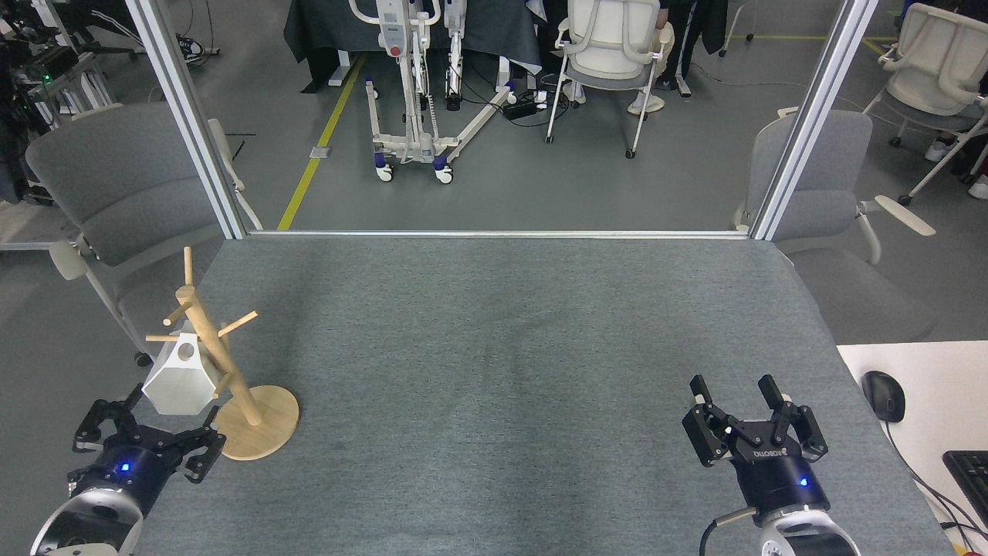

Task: Hang cup on storage rack
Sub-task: 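Release the cup and withdraw the left gripper toward the robot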

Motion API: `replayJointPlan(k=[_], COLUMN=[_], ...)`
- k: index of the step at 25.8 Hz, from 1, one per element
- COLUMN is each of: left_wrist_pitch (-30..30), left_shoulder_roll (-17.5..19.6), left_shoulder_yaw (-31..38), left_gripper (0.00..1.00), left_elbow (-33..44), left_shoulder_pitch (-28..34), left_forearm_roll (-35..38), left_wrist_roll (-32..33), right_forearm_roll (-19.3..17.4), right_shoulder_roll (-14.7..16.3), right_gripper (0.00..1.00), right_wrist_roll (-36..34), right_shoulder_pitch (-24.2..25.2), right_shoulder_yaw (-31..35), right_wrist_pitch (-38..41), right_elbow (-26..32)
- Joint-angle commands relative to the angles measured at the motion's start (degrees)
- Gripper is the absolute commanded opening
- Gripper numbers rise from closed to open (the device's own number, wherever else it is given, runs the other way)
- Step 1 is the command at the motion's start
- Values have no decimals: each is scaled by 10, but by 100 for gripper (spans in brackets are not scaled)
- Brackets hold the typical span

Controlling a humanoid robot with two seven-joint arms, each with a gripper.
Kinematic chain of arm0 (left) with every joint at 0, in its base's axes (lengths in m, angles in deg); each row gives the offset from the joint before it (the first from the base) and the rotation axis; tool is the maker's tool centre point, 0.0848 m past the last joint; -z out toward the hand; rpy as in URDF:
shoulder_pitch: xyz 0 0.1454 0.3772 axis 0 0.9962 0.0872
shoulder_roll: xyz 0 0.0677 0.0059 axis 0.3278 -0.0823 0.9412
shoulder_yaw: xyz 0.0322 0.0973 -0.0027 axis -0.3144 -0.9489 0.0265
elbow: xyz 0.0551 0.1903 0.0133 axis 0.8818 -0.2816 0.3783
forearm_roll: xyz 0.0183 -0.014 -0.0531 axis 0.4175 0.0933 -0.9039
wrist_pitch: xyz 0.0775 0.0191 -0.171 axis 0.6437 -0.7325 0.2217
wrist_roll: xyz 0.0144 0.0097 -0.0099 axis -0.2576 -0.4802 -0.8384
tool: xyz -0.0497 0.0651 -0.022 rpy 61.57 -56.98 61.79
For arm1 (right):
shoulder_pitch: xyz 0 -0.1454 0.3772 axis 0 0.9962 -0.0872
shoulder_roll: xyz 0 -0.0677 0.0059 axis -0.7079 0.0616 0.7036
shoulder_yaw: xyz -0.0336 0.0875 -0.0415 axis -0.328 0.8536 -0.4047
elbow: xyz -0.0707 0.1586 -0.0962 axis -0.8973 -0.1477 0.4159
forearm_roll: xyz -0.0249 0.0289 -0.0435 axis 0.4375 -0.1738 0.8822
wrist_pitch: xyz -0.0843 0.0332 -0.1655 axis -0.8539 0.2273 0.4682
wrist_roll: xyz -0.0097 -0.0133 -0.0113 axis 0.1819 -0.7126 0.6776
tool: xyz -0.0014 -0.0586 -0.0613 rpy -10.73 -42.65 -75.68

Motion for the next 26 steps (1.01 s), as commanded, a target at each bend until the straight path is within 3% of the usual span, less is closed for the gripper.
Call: replayJointPlan(k=[1,11,14,18,21,26], left_wrist_pitch=[1,1,0,1,-9,-140], left_shoulder_roll=[1,-11,-71,-183,-194,-195], left_shoulder_yaw=[14,13,12,8,-56,-178], left_gripper=[98,99,98,99,98,98], left_elbow=[-5,-30,-31,-27,-26,-35], left_shoulder_pitch=[2,53,67,61,38,-35], left_forearm_roll=[-10,-14,-14,-14,-23,-110], left_wrist_roll=[-3,-36,-61,-65,-69,-61], right_forearm_roll=[0,5,16,24,28,26], right_shoulder_roll=[0,1,2,3,3,2], right_gripper=[99,99,99,99,99,99], right_wrist_roll=[0,0,4,6,6,6], right_shoulder_pitch=[-3,-2,0,0,-2,-12], right_shoulder_yaw=[-1,-2,-3,-1,0,-1], right_wrist_pitch=[0,0,0,-2,-7,-18], right_elbow=[-5,-17,-17,-38,-41,-42])
